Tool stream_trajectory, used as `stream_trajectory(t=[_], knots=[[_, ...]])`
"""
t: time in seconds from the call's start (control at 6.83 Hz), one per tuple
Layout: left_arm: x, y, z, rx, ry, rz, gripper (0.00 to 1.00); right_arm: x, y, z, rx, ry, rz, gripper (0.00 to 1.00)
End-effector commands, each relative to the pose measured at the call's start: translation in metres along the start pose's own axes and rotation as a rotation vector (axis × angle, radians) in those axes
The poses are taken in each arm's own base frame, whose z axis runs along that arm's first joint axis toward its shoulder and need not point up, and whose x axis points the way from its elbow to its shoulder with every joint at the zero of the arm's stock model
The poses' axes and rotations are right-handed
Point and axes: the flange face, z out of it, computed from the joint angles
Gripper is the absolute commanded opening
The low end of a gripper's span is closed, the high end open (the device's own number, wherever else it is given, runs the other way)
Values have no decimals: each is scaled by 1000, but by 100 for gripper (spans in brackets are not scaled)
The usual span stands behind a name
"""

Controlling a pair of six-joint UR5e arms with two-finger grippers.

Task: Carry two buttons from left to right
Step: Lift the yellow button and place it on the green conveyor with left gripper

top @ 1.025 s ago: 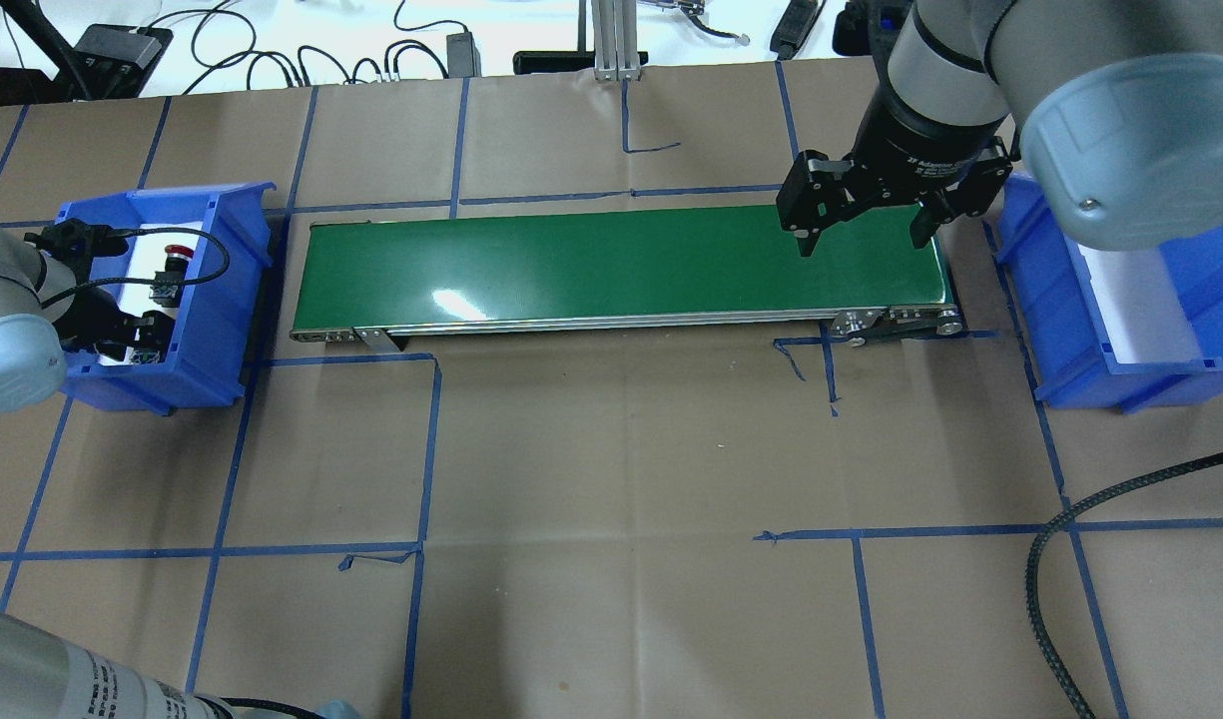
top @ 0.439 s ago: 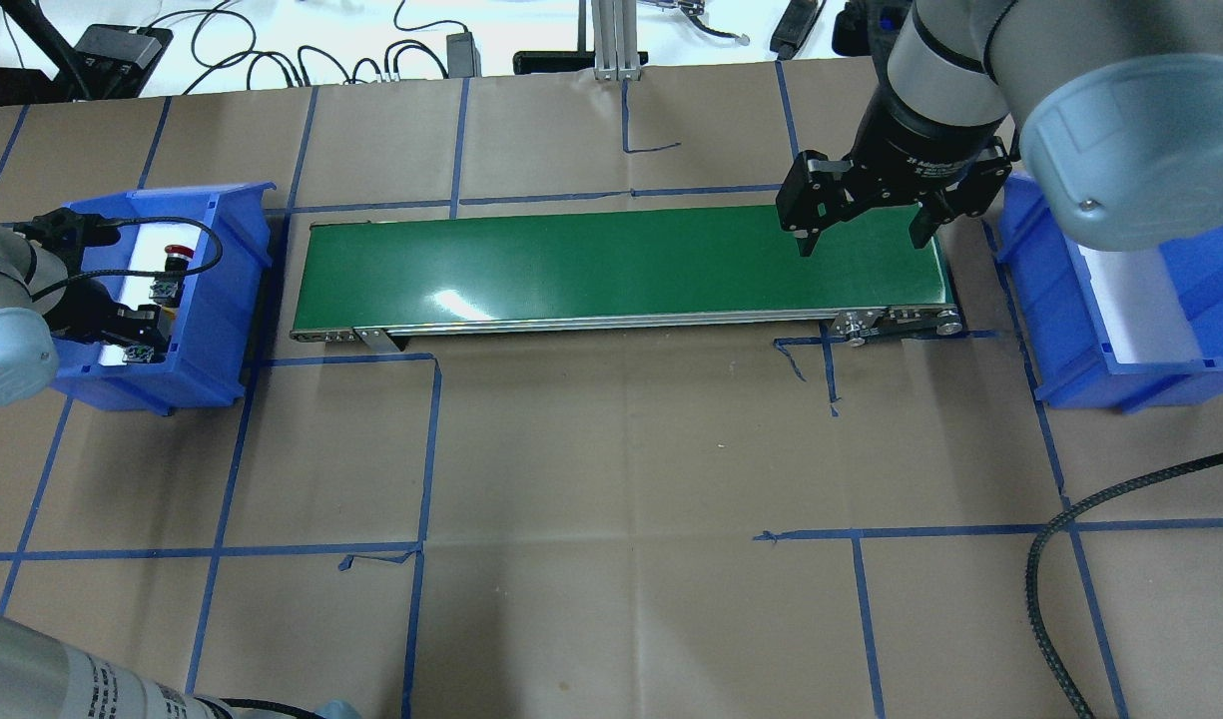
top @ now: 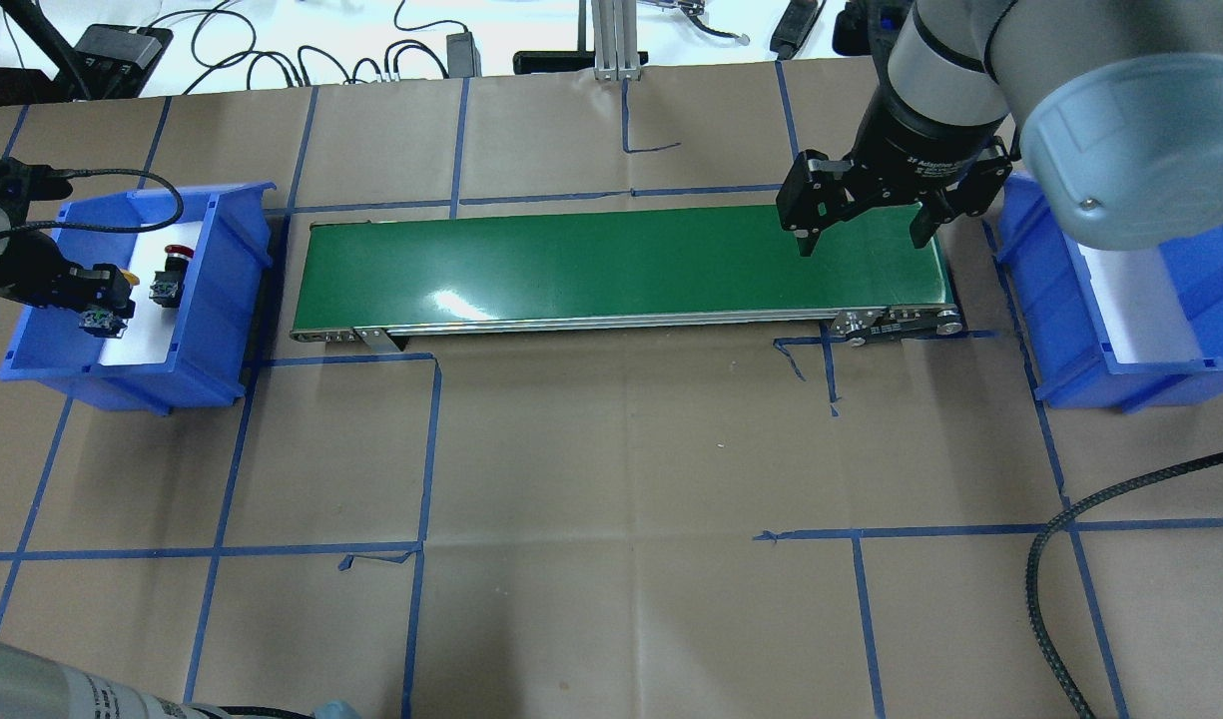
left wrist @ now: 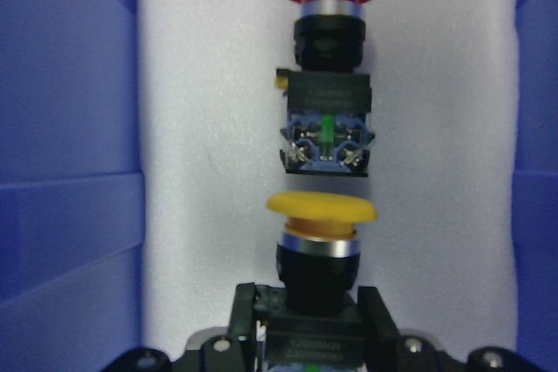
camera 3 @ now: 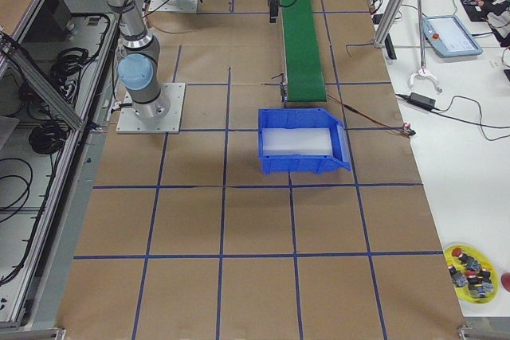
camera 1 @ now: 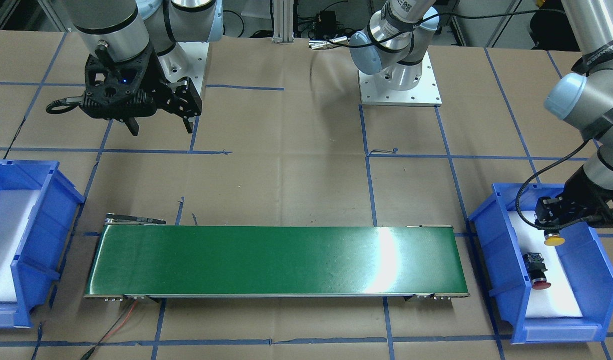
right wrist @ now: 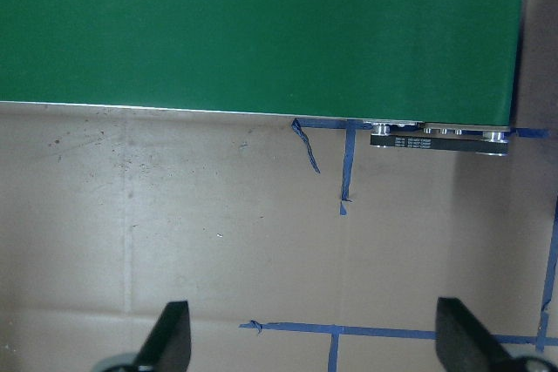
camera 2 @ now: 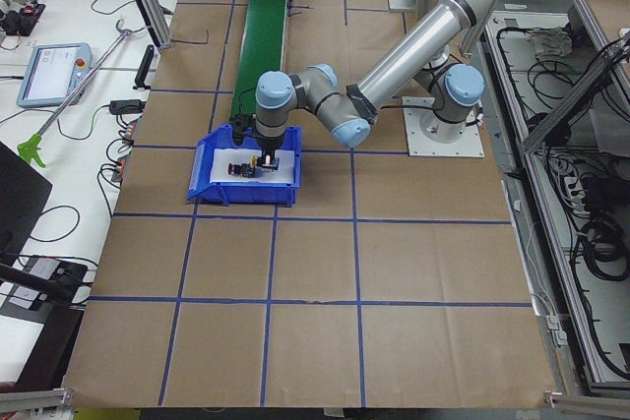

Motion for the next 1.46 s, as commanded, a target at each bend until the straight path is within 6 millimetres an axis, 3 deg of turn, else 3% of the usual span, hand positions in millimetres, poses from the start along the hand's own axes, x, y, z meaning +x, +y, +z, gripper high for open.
stream_trajectory(t=[0.0, 0.15, 0.29, 0.44, 0.88, 1.32], knots=[[-1, -13, -65, -31, 19, -10, 16, 0, 0, -1, 3, 0, 1, 100], [2, -20, -81, -43, 30, -20, 16, 0, 0, -1, 3, 0, -1, 100], [5, -27, -84, -49, 36, -40, 16, 0, 0, -1, 3, 0, 1, 100], [34, -38, -89, -41, 34, -35, 16, 0, -1, -1, 1, 0, 0, 100], [164, -62, -92, -43, 34, -124, 16, 0, -1, 0, 0, 0, 0, 100], [291, -65, -48, -69, 50, -151, 16, 0, 0, 1, -2, 0, 0, 100]])
